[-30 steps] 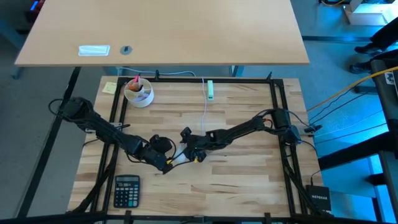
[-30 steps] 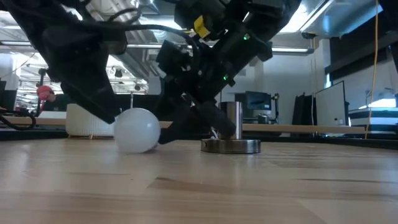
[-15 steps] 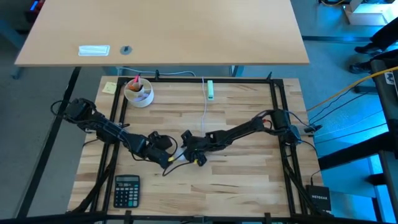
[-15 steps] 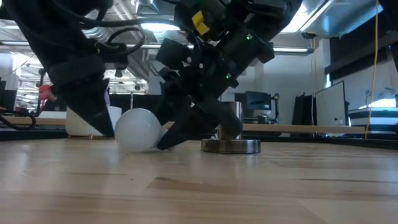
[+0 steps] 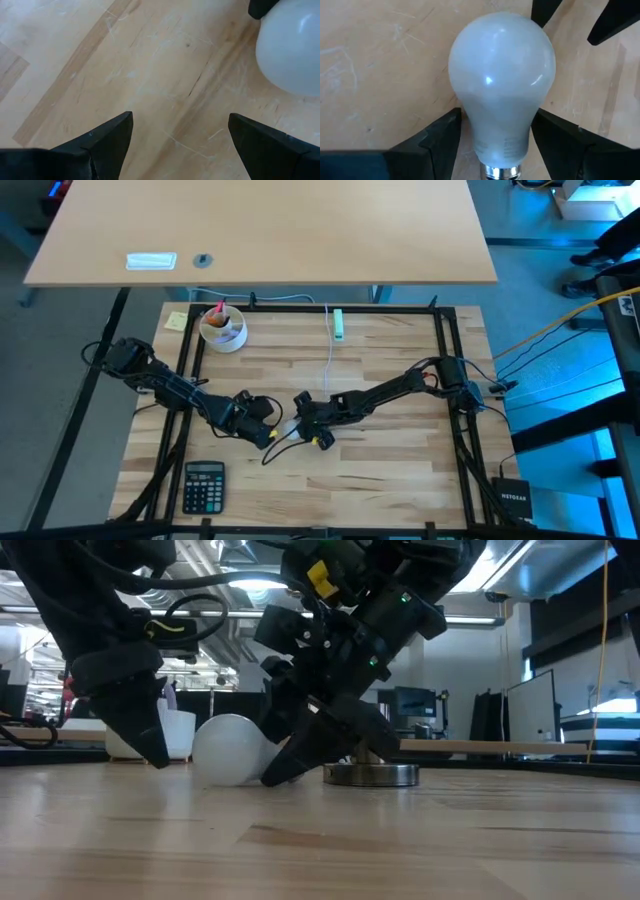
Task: Screw lightbulb
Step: Insert the lightbulb into the lamp socket
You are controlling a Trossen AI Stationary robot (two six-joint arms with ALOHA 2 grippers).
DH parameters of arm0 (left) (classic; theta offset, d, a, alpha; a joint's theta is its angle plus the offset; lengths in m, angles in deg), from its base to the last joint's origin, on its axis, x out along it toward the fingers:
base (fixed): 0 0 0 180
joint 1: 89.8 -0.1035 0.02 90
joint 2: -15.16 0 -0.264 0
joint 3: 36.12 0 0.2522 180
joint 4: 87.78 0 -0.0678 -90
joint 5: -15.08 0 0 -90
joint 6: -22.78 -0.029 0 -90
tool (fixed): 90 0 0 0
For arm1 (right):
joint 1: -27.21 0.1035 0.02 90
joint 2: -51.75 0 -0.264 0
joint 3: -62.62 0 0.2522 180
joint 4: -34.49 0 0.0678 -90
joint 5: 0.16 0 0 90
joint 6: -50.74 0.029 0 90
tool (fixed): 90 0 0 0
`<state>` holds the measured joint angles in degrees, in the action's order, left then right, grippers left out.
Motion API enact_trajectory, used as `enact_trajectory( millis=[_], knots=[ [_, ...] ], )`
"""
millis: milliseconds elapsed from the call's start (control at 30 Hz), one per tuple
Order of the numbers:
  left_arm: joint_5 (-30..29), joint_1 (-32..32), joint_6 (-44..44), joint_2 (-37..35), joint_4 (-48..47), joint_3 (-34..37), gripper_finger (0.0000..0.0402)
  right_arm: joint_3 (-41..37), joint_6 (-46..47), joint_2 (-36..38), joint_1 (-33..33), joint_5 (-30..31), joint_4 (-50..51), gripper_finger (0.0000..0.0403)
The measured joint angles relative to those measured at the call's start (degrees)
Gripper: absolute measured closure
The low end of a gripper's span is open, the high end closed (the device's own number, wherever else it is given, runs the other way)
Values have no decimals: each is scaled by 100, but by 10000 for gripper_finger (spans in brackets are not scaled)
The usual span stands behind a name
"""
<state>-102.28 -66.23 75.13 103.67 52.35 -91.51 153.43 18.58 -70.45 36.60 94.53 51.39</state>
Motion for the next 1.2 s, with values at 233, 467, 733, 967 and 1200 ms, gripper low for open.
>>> enact_trajectory(
  millis=[233, 467, 733, 967, 1200],
  knots=[
    [10, 0, -21, 0, -60, -2, 84, -2, -114, 0, -4, 238, 6, 241],
    [16, 0, 92, 0, -884, -263, 84, 127, -153, 7, -8, 782, 117, 244],
    [-151, 206, 351, -2, -2032, -734, 84, 624, 195, 249, 0, 781, 867, 243],
    [-511, 574, 591, -182, -2520, -1023, 84, 643, 637, 1039, -4, 781, 1254, 243],
    [-1165, 952, 806, -898, -2394, -1056, 84, 517, 979, 2180, -4, 778, 1739, 243]
  ],
)
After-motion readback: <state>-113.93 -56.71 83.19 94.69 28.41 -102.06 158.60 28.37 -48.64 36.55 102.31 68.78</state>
